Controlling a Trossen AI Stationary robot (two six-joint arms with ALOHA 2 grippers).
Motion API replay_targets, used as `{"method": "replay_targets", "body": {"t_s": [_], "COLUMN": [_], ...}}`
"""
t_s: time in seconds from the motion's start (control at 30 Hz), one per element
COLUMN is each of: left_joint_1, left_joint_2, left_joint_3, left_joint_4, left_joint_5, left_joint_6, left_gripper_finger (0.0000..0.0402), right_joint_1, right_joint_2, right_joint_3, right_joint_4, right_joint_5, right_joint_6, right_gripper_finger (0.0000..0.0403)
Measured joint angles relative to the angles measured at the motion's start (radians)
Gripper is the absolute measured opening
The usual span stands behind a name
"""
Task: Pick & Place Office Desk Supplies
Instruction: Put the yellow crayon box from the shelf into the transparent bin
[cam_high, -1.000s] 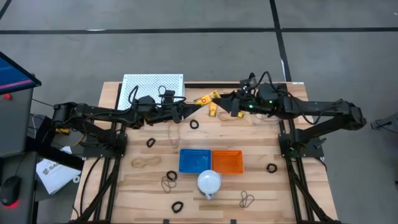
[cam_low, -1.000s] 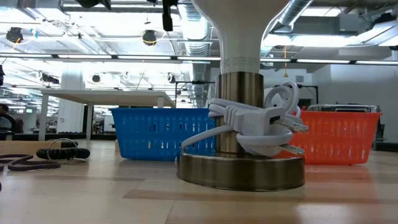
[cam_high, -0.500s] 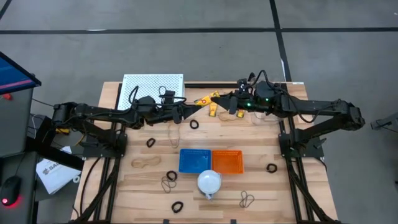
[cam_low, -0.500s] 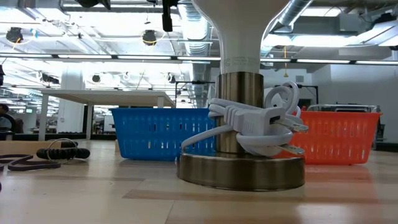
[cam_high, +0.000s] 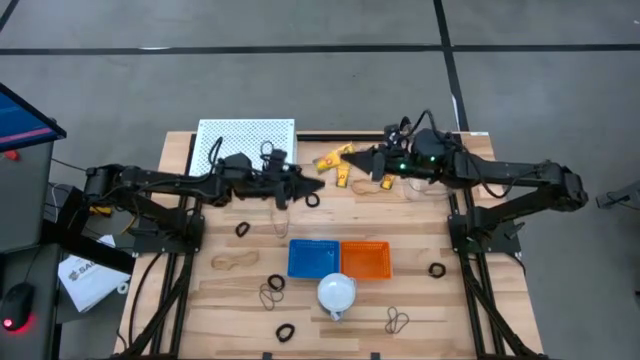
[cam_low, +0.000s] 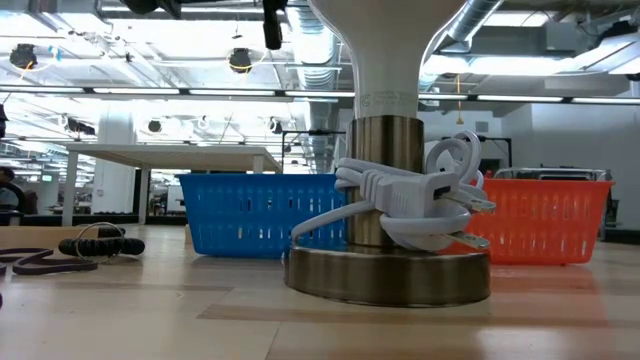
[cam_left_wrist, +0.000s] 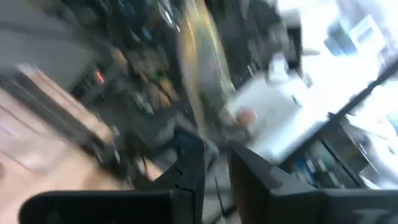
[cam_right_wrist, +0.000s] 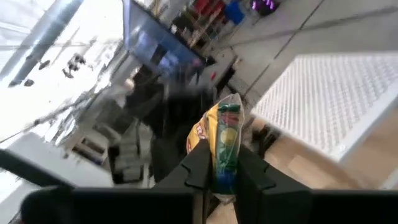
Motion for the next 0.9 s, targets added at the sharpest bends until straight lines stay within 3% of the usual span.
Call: {"method": "replay_targets", "body": {"t_s": [0.17, 0.27, 0.43, 0.57, 0.77, 0.9], "left_joint_1": [0.000, -0.006, -0.009, -0.005, 0.001, 0.001], "left_joint_2": [-0.026, -0.067, -0.163, -0.238, -0.296, -0.298], "left_joint_3": [-0.002, -0.001, -0.001, 0.000, 0.000, 0.000], "left_joint_4": [-0.162, -0.255, -0.406, -0.472, -0.481, -0.481], "left_joint_5": [0.112, 0.115, 0.121, 0.098, 0.025, -0.020], "left_joint_6": [0.010, 0.039, 0.078, 0.109, 0.144, 0.178], "left_gripper_finger": [0.0074, 0.0076, 0.0076, 0.0076, 0.0076, 0.0076], "right_joint_1": [-0.060, -0.099, -0.142, -0.156, -0.192, -0.243], "right_joint_2": [-0.065, -0.134, -0.258, -0.317, -0.302, -0.232], "right_joint_3": [0.000, 0.000, 0.000, 0.000, 0.000, 0.000], "right_joint_4": [-0.087, -0.301, -0.702, -0.912, -1.177, -1.238], "right_joint_5": [0.012, 0.015, 0.128, 0.220, 0.386, 0.454], "right_joint_6": [-0.023, -0.025, -0.002, 0.056, 0.115, 0.086], "right_gripper_finger": [0.0027, 0.0027, 0.0030, 0.0029, 0.0029, 0.0029]}}
